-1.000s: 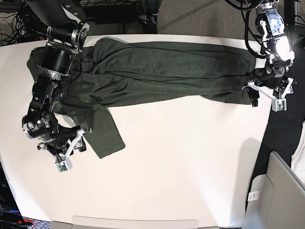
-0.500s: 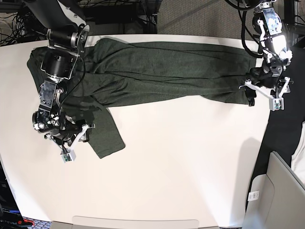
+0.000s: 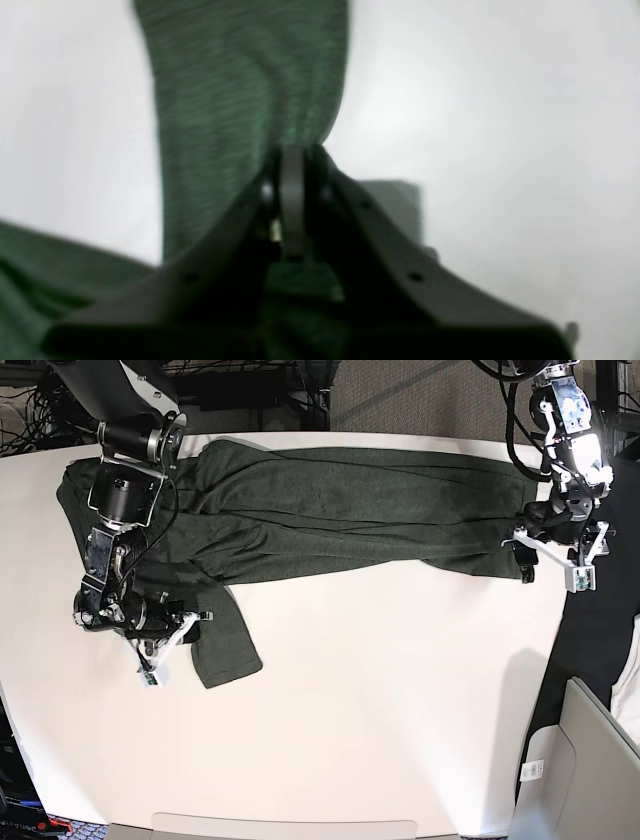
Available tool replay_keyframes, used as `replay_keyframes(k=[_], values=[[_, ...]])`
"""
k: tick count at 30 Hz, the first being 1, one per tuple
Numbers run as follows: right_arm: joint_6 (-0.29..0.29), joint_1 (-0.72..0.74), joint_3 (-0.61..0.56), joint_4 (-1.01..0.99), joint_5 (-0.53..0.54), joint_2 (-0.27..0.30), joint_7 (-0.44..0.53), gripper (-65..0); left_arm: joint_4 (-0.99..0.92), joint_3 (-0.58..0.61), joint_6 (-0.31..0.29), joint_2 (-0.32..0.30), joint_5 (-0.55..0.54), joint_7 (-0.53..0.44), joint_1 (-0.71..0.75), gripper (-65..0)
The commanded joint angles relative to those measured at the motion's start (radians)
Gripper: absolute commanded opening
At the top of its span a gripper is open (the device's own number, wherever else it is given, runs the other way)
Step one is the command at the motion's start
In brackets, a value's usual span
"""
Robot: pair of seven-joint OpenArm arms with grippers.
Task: Fold the T-shirt properly
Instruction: 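Grasp the sleeve cuff with the right gripper, then drag the held sleeve across the shirt toward the left gripper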
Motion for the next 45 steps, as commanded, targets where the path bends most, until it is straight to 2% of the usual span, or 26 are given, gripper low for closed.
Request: replay_keyframes(k=[1, 6, 12, 15, 19, 28, 36, 45], values=[[0.001, 0.021, -0.002, 0.014, 0.029, 0.008, -0.037, -64.6, 0.021, -0.006, 0.002, -0.015, -0.002, -0.026, -0.011, -18.5], [0.001, -0.025, -0.004, 0.115, 0.249, 0.031, -0.104, -64.3, 0.021, -0.008, 0.0, -0.015, -0.002, -0.026, -0.011, -18.5], [0.007, -0.081, -0.008, 0.238, 0.545, 0.029, -0.244, -64.3, 0.021, -0.008, 0.0, -0.015, -0.002, -0.026, -0.011, -18.5], [0.074, -0.115, -0.071, 0.25, 0.672, 0.031, -0.275, -64.3, 0.021, -0.005, 0.0, -0.015, -0.001, -0.026, -0.011, -18.5], [0.074, -0.181, -0.19, 0.324, 0.792, 0.031, -0.281, -64.3, 0.021, -0.008, 0.0, -0.015, 0.001, -0.026, -0.011, -18.5], [0.074, -0.261, -0.498, 0.459, 0.806, -0.043, -0.308, -64.3, 0.021, -0.003, 0.0, -0.014, 0.001, -0.026, -0.011, -18.5], [0.074, -0.25, -0.642, 0.457, 0.804, -0.101, -0.328, -64.3, 0.019, -0.003, 0.0, -0.014, 0.001, -0.026, -0.01, -18.5], [0.074, -0.203, -0.733, 0.457, 0.804, -0.122, -0.339, -63.9, 0.019, -0.003, 0.0, 0.0, 0.001, -0.026, -0.01, -18.5]])
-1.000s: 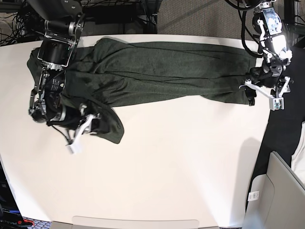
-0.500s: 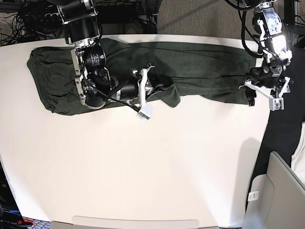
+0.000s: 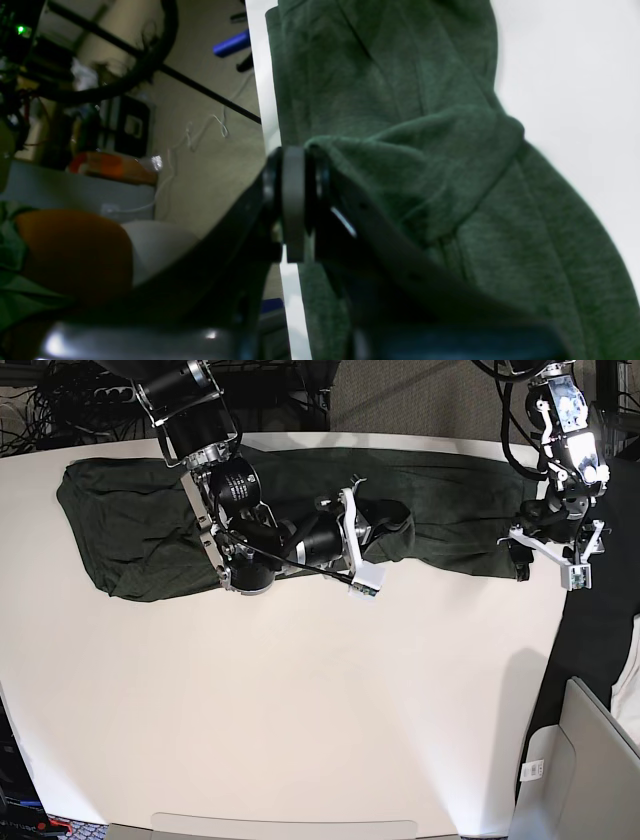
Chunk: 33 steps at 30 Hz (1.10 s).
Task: Fold the T-shirt properly
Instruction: 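Drag the held sleeve across the shirt toward the left gripper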
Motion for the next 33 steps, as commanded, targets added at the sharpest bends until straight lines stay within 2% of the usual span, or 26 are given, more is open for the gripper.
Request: replay_keyframes(k=[1, 7, 11, 14, 16, 20, 25, 29, 33], values=[[0.005, 0.032, -0.005, 0.013, 0.025, -0.01, 0.007, -63.0, 0.019, -0.004, 0.005, -0.017, 0.001, -0.026, -0.008, -18.5], [0.005, 0.078, -0.017, -0.003, 0.008, -0.053, 0.004, -47.7, 0.019, -0.004, 0.005, -0.015, 0.001, -0.026, -0.007, -18.5], [0.005, 0.12, -0.057, -0.01, -0.049, -0.064, 0.004, -41.5, 0.019, -0.009, 0.005, -0.015, 0.001, -0.026, -0.007, -18.5], [0.005, 0.134, -0.052, -0.011, -0.054, -0.047, 0.007, -40.5, 0.019, -0.01, 0.005, -0.015, 0.002, -0.026, -0.007, -18.5], [0.005, 0.135, -0.022, -0.005, -0.054, -0.007, 0.017, -40.5, 0.019, -0.01, 0.005, -0.015, 0.002, -0.024, -0.005, -18.5], [0.005, 0.123, 0.112, 0.043, -0.054, 0.094, 0.026, -40.5, 0.019, -0.012, 0.005, -0.021, 0.002, -0.015, 0.016, -18.4], [0.005, 0.054, 0.222, 0.118, -0.052, 0.231, 0.026, -40.5, 0.019, -0.01, 0.004, -0.03, 0.002, -0.015, 0.068, -18.0], [0.005, -0.029, 0.27, 0.194, -0.049, 0.318, 0.026, -40.6, 0.016, -0.01, 0.004, -0.092, 0.002, -0.015, 0.111, -14.6], [0.005, -0.109, 0.317, 0.25, -0.049, 0.358, 0.026, -40.6, -0.024, -0.012, 0.004, -0.15, 0.002, -0.015, 0.113, -12.2]])
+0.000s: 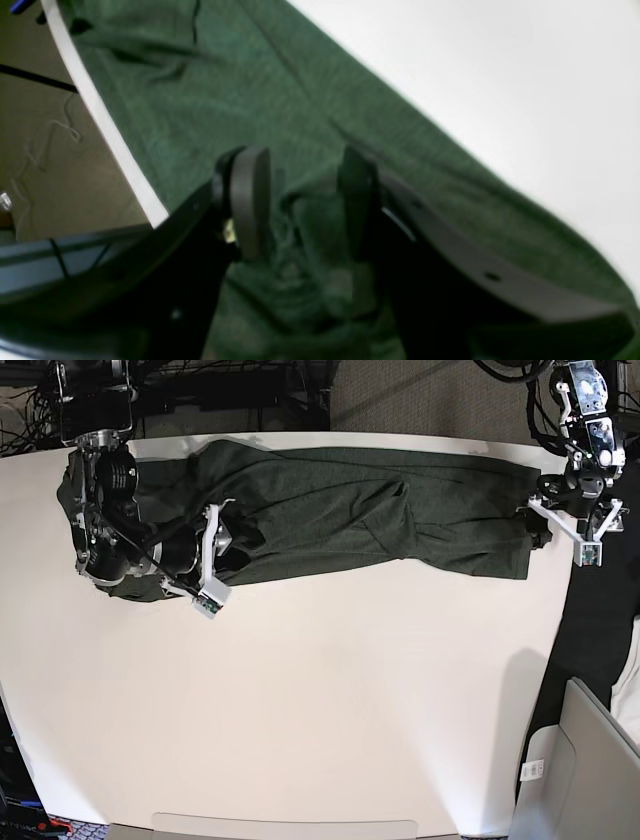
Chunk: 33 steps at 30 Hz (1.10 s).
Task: Fold the T-shirt properly
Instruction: 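Drag the held sleeve across the shirt toward the left gripper, then hold the sleeve with the right gripper and grasp the shirt side with the left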
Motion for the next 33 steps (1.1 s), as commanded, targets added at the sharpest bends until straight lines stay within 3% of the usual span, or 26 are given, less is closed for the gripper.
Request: replay_keyframes(k=[1, 5, 9, 18, 23, 27, 33], values=[[0.006, -0.004, 0.017, 0.031, 0.025, 0.014, 0.012, -40.6, -0.015, -0.007, 0.01, -0.029, 0.007, -0.015, -0.007, -12.2], [0.006, -0.062, 0.061, 0.063, 0.026, 0.04, 0.012, -40.6, -0.09, 0.003, 0.003, -0.067, 0.001, -0.015, -0.033, -12.2], [0.006, -0.102, 0.104, 0.086, 0.026, 0.061, 0.012, -40.6, -0.116, 0.0, -0.129, -0.066, 0.001, -0.015, -0.036, -12.4], [0.006, -0.126, 0.126, 0.086, 0.026, 0.063, 0.012, -40.6, -0.113, 0.0, -0.255, -0.029, -0.003, -0.014, -0.036, -12.5], [0.006, -0.126, 0.126, 0.086, 0.026, 0.061, 0.014, -40.6, -0.111, 0.003, -0.264, -0.009, -0.003, -0.009, -0.03, -12.5], [0.006, -0.123, 0.126, 0.085, 0.026, 0.06, 0.014, -40.6, -0.111, 0.002, -0.264, -0.009, -0.004, 0.068, -0.036, -12.5], [0.006, -0.123, 0.126, 0.085, 0.025, 0.058, 0.014, -40.6, -0.111, -0.003, -0.266, -0.011, -0.136, 0.095, -0.038, -12.5]])
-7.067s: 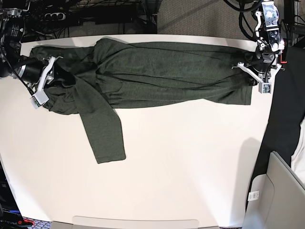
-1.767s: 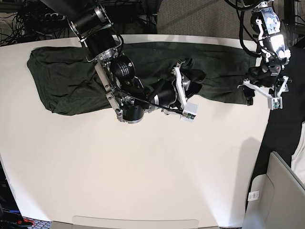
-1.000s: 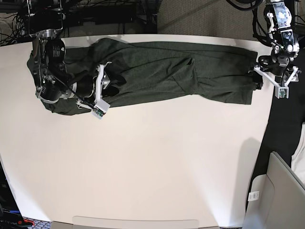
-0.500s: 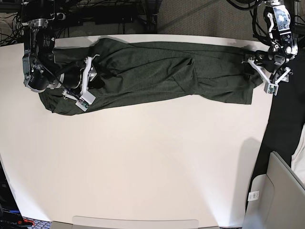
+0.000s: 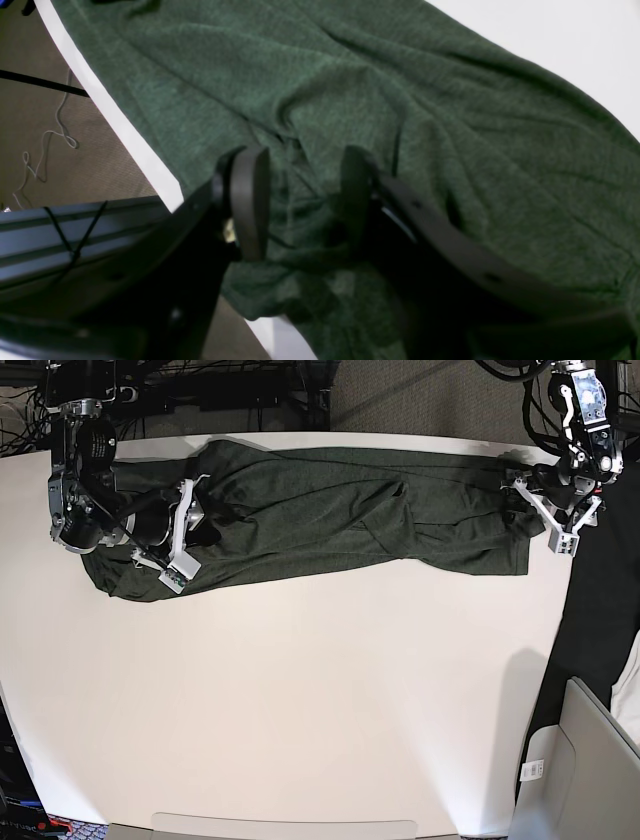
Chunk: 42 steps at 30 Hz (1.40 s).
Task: Fold the T-shirt properly
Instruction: 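Hold the sleeve with the right gripper and grasp the shirt side with the left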
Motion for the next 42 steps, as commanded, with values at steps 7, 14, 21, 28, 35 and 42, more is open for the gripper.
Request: replay_keyframes(k=[7, 14, 21, 28, 35, 42], values=[[0.005, 0.015, 0.008, 0.015, 0.019, 0.01, 0.009, -40.6, 0.016, -0.016, -0.003, -0.015, -0.064, -0.011, -0.004, -14.4], [0.005, 0.015, 0.008, 0.015, 0.017, 0.01, 0.011, -40.6, 0.128, -0.142, -0.003, 0.02, -0.064, -0.013, -0.004, -16.5], [0.005, 0.015, 0.008, 0.015, 0.017, 0.015, 0.011, -40.6, 0.147, -0.16, -0.005, 0.017, -0.181, 0.055, 0.0, -16.3], [0.005, 0.013, 0.006, 0.015, 0.019, 0.015, 0.011, -40.6, 0.018, -0.163, -0.026, -0.011, -0.285, 0.219, -0.083, -16.3], [0.005, 0.012, 0.006, 0.015, 0.02, 0.015, 0.011, -40.6, -0.048, -0.163, -0.074, -0.011, -0.285, 0.225, -0.095, -16.4], [0.005, 0.012, 0.006, 0.015, 0.02, 0.015, 0.011, -40.6, -0.12, -0.155, -0.076, -0.006, -0.287, 0.224, -0.095, -16.4]])
